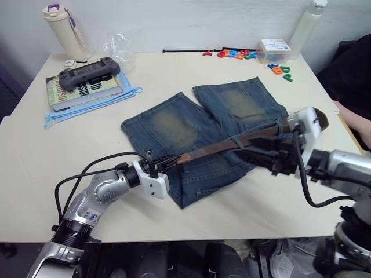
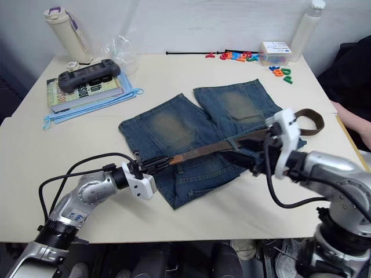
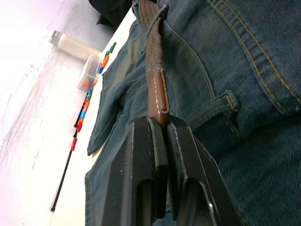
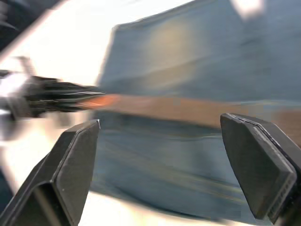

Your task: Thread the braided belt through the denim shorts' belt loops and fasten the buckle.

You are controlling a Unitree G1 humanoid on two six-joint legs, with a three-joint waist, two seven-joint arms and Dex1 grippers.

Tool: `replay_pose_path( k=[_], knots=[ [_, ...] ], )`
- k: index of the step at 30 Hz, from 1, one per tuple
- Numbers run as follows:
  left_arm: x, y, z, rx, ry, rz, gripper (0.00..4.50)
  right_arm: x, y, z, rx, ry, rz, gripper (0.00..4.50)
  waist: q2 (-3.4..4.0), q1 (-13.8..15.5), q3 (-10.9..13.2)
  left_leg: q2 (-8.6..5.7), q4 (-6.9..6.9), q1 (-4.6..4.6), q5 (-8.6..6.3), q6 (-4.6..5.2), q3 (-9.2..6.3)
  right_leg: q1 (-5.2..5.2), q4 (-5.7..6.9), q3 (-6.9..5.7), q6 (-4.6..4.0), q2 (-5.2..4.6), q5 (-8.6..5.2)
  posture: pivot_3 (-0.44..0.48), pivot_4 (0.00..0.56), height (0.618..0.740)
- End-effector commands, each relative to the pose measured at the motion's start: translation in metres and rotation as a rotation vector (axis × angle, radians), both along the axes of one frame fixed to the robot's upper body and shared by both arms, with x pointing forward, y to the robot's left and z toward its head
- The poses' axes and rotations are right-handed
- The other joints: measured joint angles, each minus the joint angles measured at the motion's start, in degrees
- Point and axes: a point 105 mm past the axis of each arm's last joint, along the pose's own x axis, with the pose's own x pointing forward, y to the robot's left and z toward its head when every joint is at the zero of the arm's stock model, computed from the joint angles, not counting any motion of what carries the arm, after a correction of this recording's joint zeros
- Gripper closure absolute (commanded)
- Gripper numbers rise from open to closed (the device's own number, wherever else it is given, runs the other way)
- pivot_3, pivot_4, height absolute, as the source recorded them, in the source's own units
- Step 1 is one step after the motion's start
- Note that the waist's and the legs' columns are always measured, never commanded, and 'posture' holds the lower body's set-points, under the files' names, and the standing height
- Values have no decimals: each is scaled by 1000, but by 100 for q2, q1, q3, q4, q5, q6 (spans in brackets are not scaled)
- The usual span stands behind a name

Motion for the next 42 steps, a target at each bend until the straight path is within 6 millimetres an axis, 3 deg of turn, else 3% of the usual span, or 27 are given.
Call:
replay_pose_path(
  k=[1, 5, 11, 19, 27, 30, 32, 37, 40, 42],
  knots=[
    [-2, -6, 16, -28, -66, -28, 4500, -7, 20, -6, 189, 89, 64, 137, -1, -21, 0, 0, 0, -1, 0, 0, 1, 3, 7, -2, 0, 1, 0, 0, 150, 718],
    [-3, -7, 18, -31, -79, -33, 4500, 3, 44, -30, 354, 268, -23, 137, 0, -79, -1, -1, -1, -3, 4, -2, 4, -1, 16, -1, 0, 3, 0, 0, 150, 718],
    [-6, -9, 19, -17, -100, -47, 4500, 15, 69, -40, 544, 563, -159, 137, 0, -185, -1, -1, -3, -1, 9, -2, 16, -5, 32, 2, 1, 10, 0, 0, 150, 718],
    [-10, -7, 17, 10, -124, -59, 4500, 39, 64, -36, 632, 653, -283, 137, 0, -244, -1, 0, -2, 0, 12, 1, 18, -9, 42, 9, 1, 11, 0, 0, 150, 718],
    [-12, -5, 16, 21, -132, -56, 4500, 45, 57, -45, 640, 663, -338, 137, 0, -245, -1, 2, -3, -1, 12, 2, 19, -9, 40, 12, 1, 11, 0, 0, 150, 718],
    [-12, -4, 15, 25, -131, -54, 4500, 45, 58, -45, 641, 659, -342, 940, 0, -245, -1, 2, -3, 0, 11, 2, 19, -10, 41, 13, 2, 10, 0, 0, 150, 718],
    [-11, -4, 15, 27, -131, -54, 4500, 45, 57, -45, 649, 658, -347, 2095, 0, -244, -1, 2, -3, 0, 11, 2, 18, -10, 41, 12, 2, 10, 0, 0, 150, 718],
    [-12, -4, 14, 32, -130, -57, 4500, 47, 55, -42, 665, 641, -351, 4358, 0, -244, -1, 2, -3, -1, 11, 3, 19, -10, 40, 12, 1, 9, 0, 0, 150, 718],
    [-13, -4, 15, 19, -125, -64, 4500, 48, 55, -40, 675, 629, -353, 4440, 0, -244, -1, 2, -3, -1, 11, 3, 18, -11, 41, 13, 1, 9, 0, 0, 150, 718],
    [-15, -3, 18, -17, -102, -69, 3645, 49, 54, -39, 683, 620, -356, 4500, 0, -245, -1, 2, -4, -1, 11, 2, 19, -11, 40, 13, 1, 9, 0, 0, 150, 718]
  ],
)
